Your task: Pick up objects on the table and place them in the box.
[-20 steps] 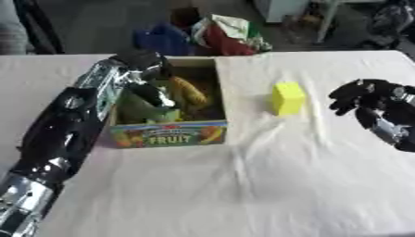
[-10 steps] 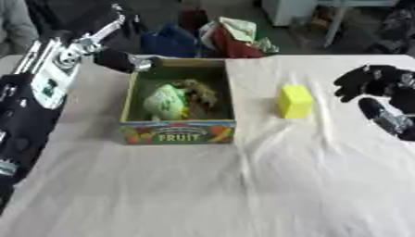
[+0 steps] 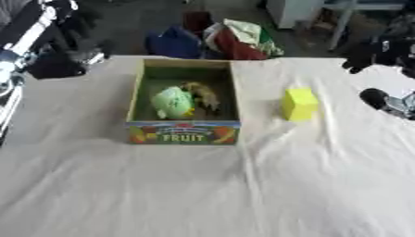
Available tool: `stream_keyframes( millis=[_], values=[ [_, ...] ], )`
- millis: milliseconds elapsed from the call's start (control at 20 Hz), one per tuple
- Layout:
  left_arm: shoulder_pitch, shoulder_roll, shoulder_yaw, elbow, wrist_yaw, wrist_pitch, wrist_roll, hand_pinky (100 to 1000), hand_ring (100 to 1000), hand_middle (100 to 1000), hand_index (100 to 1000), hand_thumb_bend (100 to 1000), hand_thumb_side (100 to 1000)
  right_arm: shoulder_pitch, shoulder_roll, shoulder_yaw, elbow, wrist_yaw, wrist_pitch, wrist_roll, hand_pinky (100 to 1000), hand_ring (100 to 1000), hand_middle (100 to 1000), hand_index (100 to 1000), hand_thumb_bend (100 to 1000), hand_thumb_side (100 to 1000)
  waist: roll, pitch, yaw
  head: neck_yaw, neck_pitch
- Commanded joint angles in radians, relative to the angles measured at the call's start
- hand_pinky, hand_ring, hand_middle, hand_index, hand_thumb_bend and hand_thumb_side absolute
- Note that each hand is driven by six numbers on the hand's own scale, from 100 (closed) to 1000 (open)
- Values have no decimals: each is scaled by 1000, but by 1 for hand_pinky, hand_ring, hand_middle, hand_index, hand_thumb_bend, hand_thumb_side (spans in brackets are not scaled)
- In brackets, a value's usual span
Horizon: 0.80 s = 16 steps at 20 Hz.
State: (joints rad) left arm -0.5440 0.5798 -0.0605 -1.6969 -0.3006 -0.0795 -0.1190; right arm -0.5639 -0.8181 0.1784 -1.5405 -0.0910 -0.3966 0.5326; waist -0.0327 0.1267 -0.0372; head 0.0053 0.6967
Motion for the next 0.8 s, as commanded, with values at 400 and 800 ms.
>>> stream_keyframes(
  millis=[400,800],
  values=[
    [100,-30,48,-100,88,23,54,613,505,527,721,367,641,-125,-39,6,217,220,-148,55,830,879,873,869,629,453,0,-18,30,-26,11],
    [145,-72,59,-111,127,25,76,603,496,517,717,347,654,-209,17,3,388,348,-206,17,810,862,855,850,599,450,0,-18,56,-43,17]
  ],
)
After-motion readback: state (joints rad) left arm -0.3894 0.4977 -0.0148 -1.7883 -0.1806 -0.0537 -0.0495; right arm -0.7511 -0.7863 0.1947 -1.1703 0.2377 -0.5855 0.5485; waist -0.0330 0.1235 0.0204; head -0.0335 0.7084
